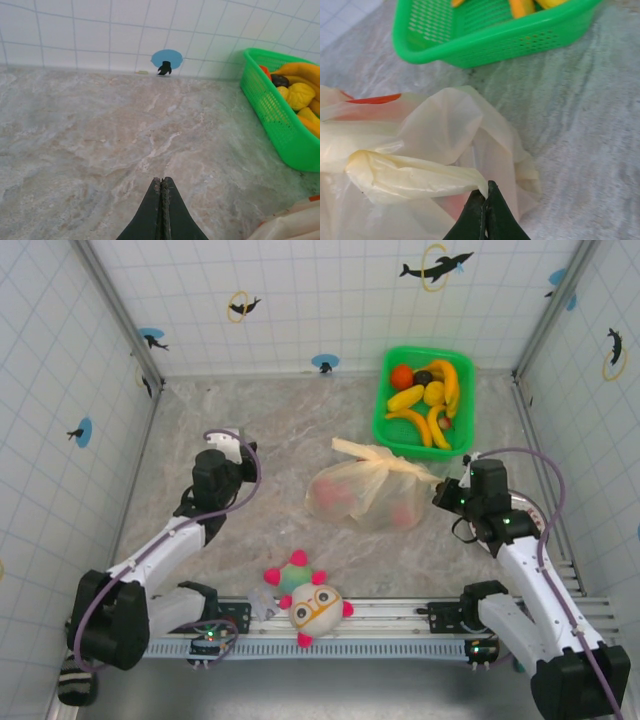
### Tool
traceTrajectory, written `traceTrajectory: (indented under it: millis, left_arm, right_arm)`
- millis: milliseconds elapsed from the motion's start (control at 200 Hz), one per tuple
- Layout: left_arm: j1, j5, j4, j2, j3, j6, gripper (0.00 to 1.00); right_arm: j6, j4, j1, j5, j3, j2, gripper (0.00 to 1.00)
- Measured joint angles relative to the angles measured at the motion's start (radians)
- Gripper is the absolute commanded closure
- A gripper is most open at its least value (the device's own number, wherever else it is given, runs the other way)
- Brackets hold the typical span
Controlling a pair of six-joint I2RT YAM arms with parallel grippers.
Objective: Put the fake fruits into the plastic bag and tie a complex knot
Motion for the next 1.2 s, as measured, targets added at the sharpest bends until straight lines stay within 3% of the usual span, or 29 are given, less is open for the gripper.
traceTrajectory:
  millis: [70, 125, 200, 360, 510, 661, 831, 1006, 1201]
  left_arm:
    - [-0.001, 0.013, -0.011, -0.029, 0.003, -0.007, 0.85]
    - [-0.001, 0.02, -0.029, -0.056, 0.014, -0.023, 0.68]
    - [-0.002, 0.027, -0.061, -0.103, 0.042, -0.032, 0.55]
    - [-0.003, -0.012, -0.124, -0.23, 0.096, -0.076, 0.23]
    - [-0.003, -0.145, -0.212, -0.319, 0.131, -0.099, 0.03]
    - [0.006, -0.326, -0.278, -0.34, 0.12, -0.118, 0.03]
    - [0.069, -0.457, -0.271, -0.289, 0.038, -0.114, 0.03]
    - [0.083, -0.551, -0.177, -0.191, -0.074, -0.043, 0.03]
    - [0.103, -0.568, -0.006, -0.088, -0.149, 0.053, 0.03]
  right_arm:
    - [-0.013, 0.0, 0.0, -0.029, 0.002, -0.007, 0.39]
    - [-0.034, -0.024, 0.0, -0.042, 0.011, -0.021, 0.21]
    - [-0.069, -0.076, 0.0, -0.061, 0.051, -0.056, 0.0]
    - [-0.13, -0.17, -0.006, -0.066, 0.238, -0.161, 0.0]
    - [-0.179, -0.222, -0.069, 0.089, 0.456, -0.188, 0.0]
    - [-0.196, -0.197, -0.166, 0.304, 0.435, -0.188, 0.0]
    - [-0.221, -0.008, -0.211, 0.496, 0.07, -0.18, 0.0]
    - [-0.272, 0.307, -0.21, 0.55, -0.277, -0.097, 0.0]
    - [-0.333, 0.795, -0.201, 0.541, -0.414, 0.097, 0.0]
